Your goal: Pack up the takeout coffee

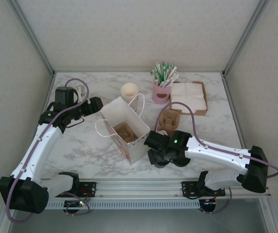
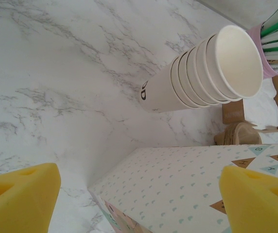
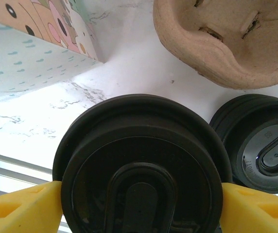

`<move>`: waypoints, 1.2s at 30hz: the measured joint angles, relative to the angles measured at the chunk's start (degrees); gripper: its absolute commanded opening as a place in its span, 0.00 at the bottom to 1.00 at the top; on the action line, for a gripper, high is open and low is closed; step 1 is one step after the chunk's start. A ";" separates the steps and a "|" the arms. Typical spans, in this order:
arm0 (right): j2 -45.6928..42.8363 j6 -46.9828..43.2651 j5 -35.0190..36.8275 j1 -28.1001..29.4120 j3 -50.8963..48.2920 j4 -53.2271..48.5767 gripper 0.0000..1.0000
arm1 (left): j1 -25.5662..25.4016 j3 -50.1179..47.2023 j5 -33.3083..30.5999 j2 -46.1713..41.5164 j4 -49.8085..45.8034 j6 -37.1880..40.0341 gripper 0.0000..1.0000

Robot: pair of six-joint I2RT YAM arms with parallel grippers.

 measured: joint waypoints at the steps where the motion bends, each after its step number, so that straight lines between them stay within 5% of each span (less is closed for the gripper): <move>1: 0.00 0.02 0.02 0.00 0.00 0.00 0.80 | 0.00 0.00 0.00 0.00 0.00 0.00 0.85; 36: -0.24 -0.20 2.47 0.15 2.97 -3.28 0.67 | -0.26 0.00 -0.24 0.48 -0.13 0.00 0.85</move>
